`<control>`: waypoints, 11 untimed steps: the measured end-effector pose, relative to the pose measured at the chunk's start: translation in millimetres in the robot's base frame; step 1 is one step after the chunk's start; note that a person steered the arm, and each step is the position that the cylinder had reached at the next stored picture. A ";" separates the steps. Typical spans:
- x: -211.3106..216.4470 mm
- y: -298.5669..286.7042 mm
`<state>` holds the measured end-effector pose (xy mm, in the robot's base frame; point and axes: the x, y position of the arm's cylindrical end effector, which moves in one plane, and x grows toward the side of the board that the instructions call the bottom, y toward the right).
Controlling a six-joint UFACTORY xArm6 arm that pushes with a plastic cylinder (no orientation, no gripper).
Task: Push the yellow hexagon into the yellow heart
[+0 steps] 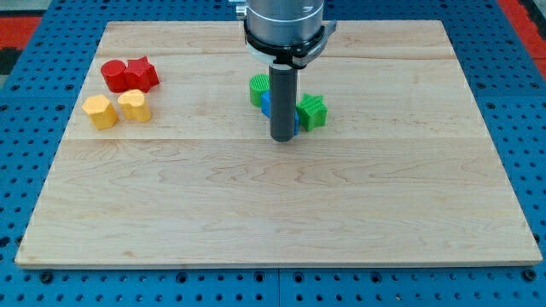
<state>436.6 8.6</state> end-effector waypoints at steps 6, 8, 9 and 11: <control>19.0 -85.1; 16.7 -164.7; 16.3 -259.5; 0.6 -312.9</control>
